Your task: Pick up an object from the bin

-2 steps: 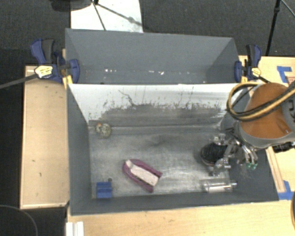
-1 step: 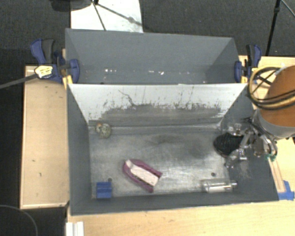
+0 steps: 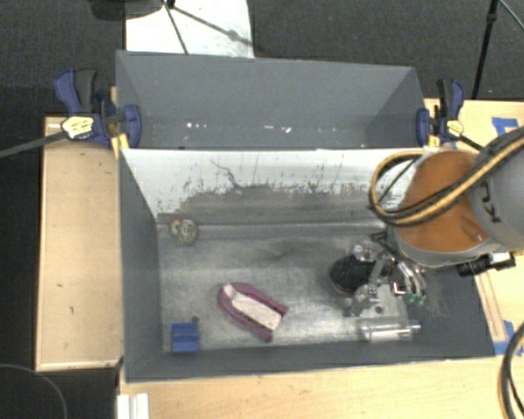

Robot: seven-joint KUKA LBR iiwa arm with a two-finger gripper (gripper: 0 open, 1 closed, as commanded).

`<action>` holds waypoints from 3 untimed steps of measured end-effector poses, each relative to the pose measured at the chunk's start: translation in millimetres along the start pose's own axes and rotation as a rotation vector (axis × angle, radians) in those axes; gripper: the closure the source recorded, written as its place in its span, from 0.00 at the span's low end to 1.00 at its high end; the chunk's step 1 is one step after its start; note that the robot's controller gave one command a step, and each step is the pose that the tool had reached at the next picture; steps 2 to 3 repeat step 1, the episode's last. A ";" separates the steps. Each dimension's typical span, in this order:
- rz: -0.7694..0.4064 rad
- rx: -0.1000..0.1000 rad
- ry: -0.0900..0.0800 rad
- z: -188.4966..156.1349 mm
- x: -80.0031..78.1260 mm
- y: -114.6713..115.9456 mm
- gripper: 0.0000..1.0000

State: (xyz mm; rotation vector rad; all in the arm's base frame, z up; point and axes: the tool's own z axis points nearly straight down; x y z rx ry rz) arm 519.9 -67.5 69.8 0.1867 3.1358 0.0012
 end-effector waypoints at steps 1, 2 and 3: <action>-0.345 0.002 -0.010 -187.2 -18.5 4.9 1.00; -0.345 0.002 -0.010 -187.2 -18.5 4.9 1.00; -0.345 0.002 -0.010 -187.2 -18.5 4.9 1.00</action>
Offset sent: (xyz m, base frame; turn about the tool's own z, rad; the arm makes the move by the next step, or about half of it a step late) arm 0.0169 0.0026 0.1834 -0.3458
